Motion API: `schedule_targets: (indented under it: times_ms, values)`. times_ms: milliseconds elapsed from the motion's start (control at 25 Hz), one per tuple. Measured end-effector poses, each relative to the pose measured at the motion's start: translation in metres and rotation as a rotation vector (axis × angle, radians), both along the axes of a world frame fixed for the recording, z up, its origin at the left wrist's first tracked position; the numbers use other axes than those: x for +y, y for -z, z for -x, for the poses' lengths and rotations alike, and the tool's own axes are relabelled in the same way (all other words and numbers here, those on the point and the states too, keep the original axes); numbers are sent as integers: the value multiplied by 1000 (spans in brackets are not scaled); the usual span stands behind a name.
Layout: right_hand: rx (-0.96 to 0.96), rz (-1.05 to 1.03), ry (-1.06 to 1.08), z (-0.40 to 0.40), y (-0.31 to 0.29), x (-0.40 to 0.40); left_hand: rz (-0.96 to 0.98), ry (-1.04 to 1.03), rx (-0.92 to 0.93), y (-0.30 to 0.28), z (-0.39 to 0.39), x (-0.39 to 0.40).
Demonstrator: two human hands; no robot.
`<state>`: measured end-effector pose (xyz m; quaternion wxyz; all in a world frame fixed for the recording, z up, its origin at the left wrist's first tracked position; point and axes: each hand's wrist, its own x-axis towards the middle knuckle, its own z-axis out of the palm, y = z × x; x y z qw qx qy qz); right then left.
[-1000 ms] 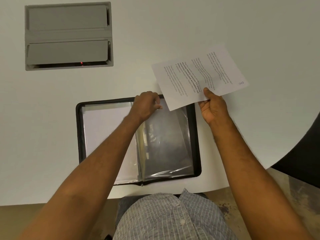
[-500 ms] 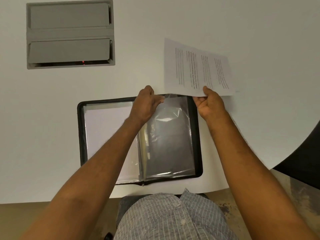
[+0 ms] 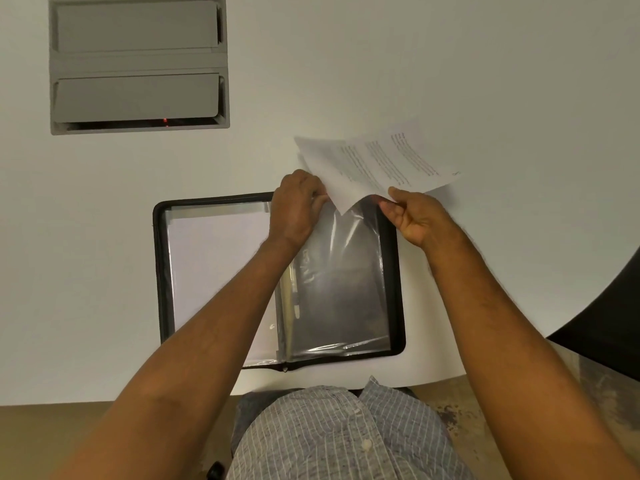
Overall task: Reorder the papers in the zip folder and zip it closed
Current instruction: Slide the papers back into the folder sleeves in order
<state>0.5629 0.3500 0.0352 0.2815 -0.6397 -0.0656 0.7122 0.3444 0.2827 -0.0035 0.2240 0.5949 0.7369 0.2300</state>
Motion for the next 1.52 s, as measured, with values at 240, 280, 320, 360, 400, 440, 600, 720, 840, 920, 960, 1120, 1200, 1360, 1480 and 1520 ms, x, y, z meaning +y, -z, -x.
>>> schedule_targets:
  times_ms: [240,280,320,360,400,440,600,720,840,920,960,1120,1200,1360,1480,1520]
  values:
    - [11,-188,43,2,-13,18,285,130,-16,-10,-8,10]
    - [0,-233,17,4,-14,21,312,156,-30,-10,-9,12]
    - [-23,-278,-13,6,-15,23,329,180,-49,-11,-11,14]
    - [-60,-318,-45,8,-15,25,347,199,-60,-12,-14,16]
    - [-108,-352,-78,10,-17,27,359,211,-50,-13,-18,17]
    - [-163,-381,-113,11,-17,30,362,207,-30,-13,-23,19]
    - [-358,-456,-227,13,-15,38,411,101,-154,-15,-41,25]
    - [-453,-492,-344,15,-13,45,467,45,-310,-15,-46,29]
    - [-487,-512,-429,18,-11,51,445,-2,-368,-17,-48,30]
    - [-488,-510,-472,19,-10,55,396,-29,-381,-17,-48,29]
    - [-486,-506,-492,19,-10,56,373,-36,-389,-18,-48,30]
    - [-461,-508,-599,16,-14,67,322,-74,-428,-20,-44,32]
    - [-454,-507,-644,16,-15,74,313,-105,-447,-21,-43,33]
    - [-456,-510,-805,24,-15,89,318,-138,-473,-21,-42,32]
    - [-461,-491,-929,30,-16,98,314,-157,-504,-19,-40,32]
    - [-466,-484,-960,31,-17,102,313,-161,-507,-19,-39,32]
